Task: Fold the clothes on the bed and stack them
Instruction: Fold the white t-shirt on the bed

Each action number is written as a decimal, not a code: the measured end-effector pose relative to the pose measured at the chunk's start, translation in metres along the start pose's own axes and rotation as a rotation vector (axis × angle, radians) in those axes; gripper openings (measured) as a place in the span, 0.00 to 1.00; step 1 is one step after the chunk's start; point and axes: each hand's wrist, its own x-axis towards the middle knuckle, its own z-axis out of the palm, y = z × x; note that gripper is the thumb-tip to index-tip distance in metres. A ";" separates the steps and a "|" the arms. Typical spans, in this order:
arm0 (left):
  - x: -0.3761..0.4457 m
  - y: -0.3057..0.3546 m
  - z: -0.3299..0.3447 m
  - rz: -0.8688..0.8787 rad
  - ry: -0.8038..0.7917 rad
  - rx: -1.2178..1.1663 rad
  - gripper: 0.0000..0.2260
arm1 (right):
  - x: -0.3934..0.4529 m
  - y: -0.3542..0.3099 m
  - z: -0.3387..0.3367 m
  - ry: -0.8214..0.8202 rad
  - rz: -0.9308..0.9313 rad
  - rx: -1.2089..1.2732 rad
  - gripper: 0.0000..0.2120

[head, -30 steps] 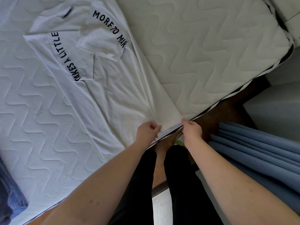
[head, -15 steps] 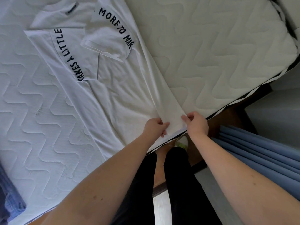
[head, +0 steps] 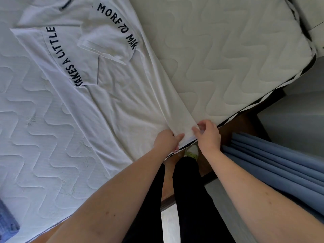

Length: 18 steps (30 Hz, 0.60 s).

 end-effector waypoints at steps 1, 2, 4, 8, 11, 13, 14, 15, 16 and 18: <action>0.000 0.002 -0.004 -0.007 -0.004 0.080 0.23 | 0.003 -0.005 0.001 0.013 0.031 -0.031 0.09; 0.001 0.004 -0.011 -0.005 -0.003 0.139 0.25 | 0.005 -0.010 0.002 0.031 0.047 -0.063 0.09; 0.001 0.006 -0.027 0.009 0.023 0.174 0.27 | 0.004 -0.021 0.005 0.068 0.039 -0.125 0.10; 0.009 -0.005 -0.076 0.092 0.204 0.045 0.21 | -0.002 -0.046 0.011 0.115 -0.046 -0.137 0.15; 0.022 -0.016 -0.123 0.115 0.364 -0.123 0.15 | 0.000 -0.070 0.015 0.079 -0.131 -0.071 0.15; 0.032 -0.021 -0.157 0.107 0.446 -0.242 0.12 | 0.005 -0.090 0.019 0.049 -0.205 -0.046 0.16; 0.037 -0.023 -0.174 0.109 0.491 -0.294 0.10 | 0.008 -0.101 0.021 0.038 -0.240 -0.037 0.17; 0.042 -0.024 -0.191 0.110 0.538 -0.348 0.09 | 0.012 -0.112 0.024 0.033 -0.269 -0.034 0.18; 0.047 -0.024 -0.208 0.107 0.586 -0.412 0.07 | 0.018 -0.122 0.027 0.034 -0.289 -0.028 0.18; 0.058 -0.019 -0.240 0.071 0.658 -0.591 0.10 | 0.030 -0.143 0.032 0.038 -0.306 0.009 0.18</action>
